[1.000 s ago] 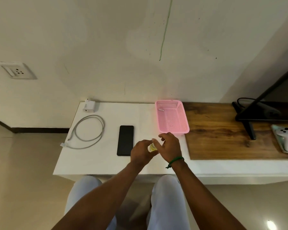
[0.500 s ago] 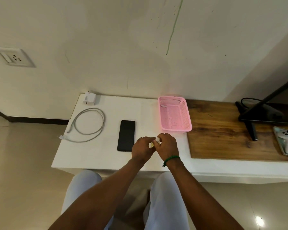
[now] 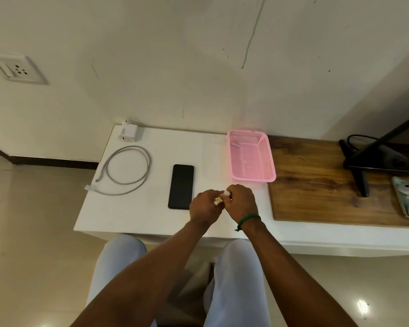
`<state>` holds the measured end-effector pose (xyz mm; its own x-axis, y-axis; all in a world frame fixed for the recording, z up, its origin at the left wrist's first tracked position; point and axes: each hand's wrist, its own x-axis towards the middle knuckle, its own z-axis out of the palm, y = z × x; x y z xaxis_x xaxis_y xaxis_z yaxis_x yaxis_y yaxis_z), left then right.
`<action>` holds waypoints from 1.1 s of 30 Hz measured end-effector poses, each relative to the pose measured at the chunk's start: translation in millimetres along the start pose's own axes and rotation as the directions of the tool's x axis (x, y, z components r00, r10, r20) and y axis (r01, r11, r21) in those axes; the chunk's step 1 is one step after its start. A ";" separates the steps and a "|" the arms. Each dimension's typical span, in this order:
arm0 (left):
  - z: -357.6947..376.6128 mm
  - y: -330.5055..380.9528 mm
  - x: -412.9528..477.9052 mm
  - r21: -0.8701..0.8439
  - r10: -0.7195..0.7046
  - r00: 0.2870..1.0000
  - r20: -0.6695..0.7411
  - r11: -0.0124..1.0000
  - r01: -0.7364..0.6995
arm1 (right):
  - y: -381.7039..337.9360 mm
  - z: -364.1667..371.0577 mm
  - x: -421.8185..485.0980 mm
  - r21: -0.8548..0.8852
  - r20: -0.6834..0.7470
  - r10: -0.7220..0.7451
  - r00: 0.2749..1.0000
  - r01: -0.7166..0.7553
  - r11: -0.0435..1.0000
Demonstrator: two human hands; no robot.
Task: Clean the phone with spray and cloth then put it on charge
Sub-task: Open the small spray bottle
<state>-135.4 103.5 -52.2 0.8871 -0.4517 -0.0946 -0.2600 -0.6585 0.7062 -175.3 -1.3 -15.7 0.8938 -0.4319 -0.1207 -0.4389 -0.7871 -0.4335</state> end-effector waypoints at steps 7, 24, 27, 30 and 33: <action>1.4 2.4 -0.8 0.080 -0.022 1.000 0.013 0.997 0.020 | -0.5 -5.0 2.5 -0.053 0.076 -0.055 0.996 0.059 0.997; 0.4 -0.4 2.0 0.011 -0.103 0.993 0.057 0.995 0.102 | 15.5 -105.2 21.5 0.133 -0.407 -0.070 0.911 0.135 0.982; 0.4 -1.8 3.9 -0.002 -0.119 0.991 0.057 0.993 0.119 | 51.1 -101.0 16.1 0.207 -0.446 0.093 0.890 0.001 0.978; 2.3 -2.4 4.7 -0.024 -0.116 0.992 0.057 0.993 0.118 | 83.2 -83.3 8.4 0.270 -0.432 0.257 0.864 -0.149 0.951; 3.3 -3.5 5.9 -0.023 -0.117 0.992 0.057 0.993 0.118 | 110.1 -56.9 5.7 0.304 -0.377 0.356 0.855 -0.249 0.920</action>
<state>-130.5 101.2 -57.6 0.8884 -0.4052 -0.2160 -0.1444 -0.6932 0.7062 -223.7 -115.5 -13.2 0.5731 -0.8156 0.0791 -0.5983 -0.4824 -0.6398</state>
